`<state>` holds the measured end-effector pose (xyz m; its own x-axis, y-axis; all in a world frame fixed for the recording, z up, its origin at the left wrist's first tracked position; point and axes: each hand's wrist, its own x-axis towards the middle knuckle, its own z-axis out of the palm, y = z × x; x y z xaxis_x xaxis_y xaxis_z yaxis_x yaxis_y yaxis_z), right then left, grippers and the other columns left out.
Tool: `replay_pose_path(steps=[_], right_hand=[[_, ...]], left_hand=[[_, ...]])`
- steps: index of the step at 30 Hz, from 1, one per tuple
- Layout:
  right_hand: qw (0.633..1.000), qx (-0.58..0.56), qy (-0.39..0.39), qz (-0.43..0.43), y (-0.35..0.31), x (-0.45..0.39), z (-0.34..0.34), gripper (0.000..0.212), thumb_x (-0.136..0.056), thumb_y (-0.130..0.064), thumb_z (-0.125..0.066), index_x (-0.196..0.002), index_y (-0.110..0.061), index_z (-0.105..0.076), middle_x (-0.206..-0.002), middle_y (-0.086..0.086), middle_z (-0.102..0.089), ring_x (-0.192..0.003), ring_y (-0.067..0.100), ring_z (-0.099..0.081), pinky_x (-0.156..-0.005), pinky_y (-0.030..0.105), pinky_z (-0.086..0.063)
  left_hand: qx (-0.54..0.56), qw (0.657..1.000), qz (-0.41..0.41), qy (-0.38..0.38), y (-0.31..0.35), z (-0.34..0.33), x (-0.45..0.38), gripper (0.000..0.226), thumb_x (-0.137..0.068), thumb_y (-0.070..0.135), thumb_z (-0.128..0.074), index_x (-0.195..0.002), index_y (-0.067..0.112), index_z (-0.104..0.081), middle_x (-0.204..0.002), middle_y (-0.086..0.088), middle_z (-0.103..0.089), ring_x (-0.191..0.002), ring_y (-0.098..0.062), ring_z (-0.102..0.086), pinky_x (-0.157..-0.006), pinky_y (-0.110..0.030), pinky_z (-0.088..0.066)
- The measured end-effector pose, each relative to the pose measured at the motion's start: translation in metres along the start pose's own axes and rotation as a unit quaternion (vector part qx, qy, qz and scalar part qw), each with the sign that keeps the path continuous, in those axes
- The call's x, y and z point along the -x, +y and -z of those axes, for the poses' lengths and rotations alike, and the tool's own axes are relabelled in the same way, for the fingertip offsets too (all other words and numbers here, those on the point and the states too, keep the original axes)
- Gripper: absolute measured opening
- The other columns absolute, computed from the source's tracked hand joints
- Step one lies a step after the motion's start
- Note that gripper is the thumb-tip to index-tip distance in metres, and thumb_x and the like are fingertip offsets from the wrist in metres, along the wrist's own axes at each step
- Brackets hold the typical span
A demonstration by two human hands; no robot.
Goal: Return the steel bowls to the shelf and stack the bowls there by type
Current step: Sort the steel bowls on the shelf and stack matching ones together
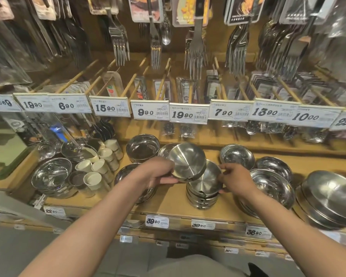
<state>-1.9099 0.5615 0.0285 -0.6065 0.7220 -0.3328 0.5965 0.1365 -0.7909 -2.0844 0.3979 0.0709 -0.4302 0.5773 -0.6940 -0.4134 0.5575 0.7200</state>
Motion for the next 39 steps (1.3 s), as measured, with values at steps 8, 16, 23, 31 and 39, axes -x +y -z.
replay_pose_path(steps=[8,16,23,31,39], right_hand=[[1.0,-0.001,-0.016,-0.017,0.003,0.002,0.003,0.025,-0.095,0.0,-0.059,-0.101,-0.024,-0.063,-0.079,-0.002,-0.068,-0.048,0.02,-0.07,-0.051,0.027,-0.06],[0.999,-0.009,-0.021,-0.033,0.004,0.002,0.003,0.014,-0.099,-0.016,-0.058,-0.108,-0.019,-0.068,-0.083,0.008,-0.076,-0.063,0.027,-0.076,-0.064,0.04,-0.064],[0.992,-0.114,-0.009,-0.055,0.009,0.005,0.005,0.034,-0.103,-0.034,-0.044,-0.1,-0.015,-0.072,-0.107,0.012,-0.071,-0.086,0.024,-0.072,-0.059,0.039,-0.064],[0.998,-0.043,-0.046,-0.005,0.003,0.01,0.003,0.022,-0.094,-0.033,-0.064,-0.114,-0.025,-0.064,-0.095,-0.001,-0.071,-0.077,0.013,-0.069,-0.053,0.021,-0.058],[1.0,0.011,-0.022,0.015,0.001,0.007,0.001,0.025,-0.094,-0.02,-0.065,-0.119,-0.016,-0.067,-0.082,0.002,-0.071,-0.061,0.013,-0.07,-0.05,0.022,-0.058]], left_hand=[[-0.072,0.997,-0.001,-0.019,0.009,-0.027,0.001,0.042,-0.096,-0.008,-0.045,-0.139,-0.01,-0.043,-0.118,-0.02,-0.067,-0.09,-0.026,-0.075,-0.07,-0.025,-0.063],[-0.148,0.989,-0.011,0.0,0.011,-0.043,0.0,0.038,-0.094,0.0,-0.06,-0.13,-0.007,-0.05,-0.123,-0.022,-0.062,-0.089,-0.028,-0.077,-0.087,-0.037,-0.062],[-0.167,0.986,-0.023,0.012,0.007,-0.05,0.006,0.029,-0.095,-0.001,-0.06,-0.122,-0.007,-0.054,-0.087,-0.01,-0.061,-0.057,-0.013,-0.072,-0.052,-0.019,-0.059],[-0.174,0.984,-0.029,0.011,0.004,-0.048,0.002,0.038,-0.096,0.008,-0.064,-0.131,0.0,-0.051,-0.096,-0.008,-0.062,-0.075,-0.018,-0.074,-0.06,-0.021,-0.062],[-0.207,0.974,-0.083,0.048,-0.01,-0.041,-0.009,0.01,-0.095,0.018,-0.065,-0.092,0.018,-0.056,-0.093,-0.014,-0.072,-0.084,-0.027,-0.075,-0.087,-0.047,-0.062]])
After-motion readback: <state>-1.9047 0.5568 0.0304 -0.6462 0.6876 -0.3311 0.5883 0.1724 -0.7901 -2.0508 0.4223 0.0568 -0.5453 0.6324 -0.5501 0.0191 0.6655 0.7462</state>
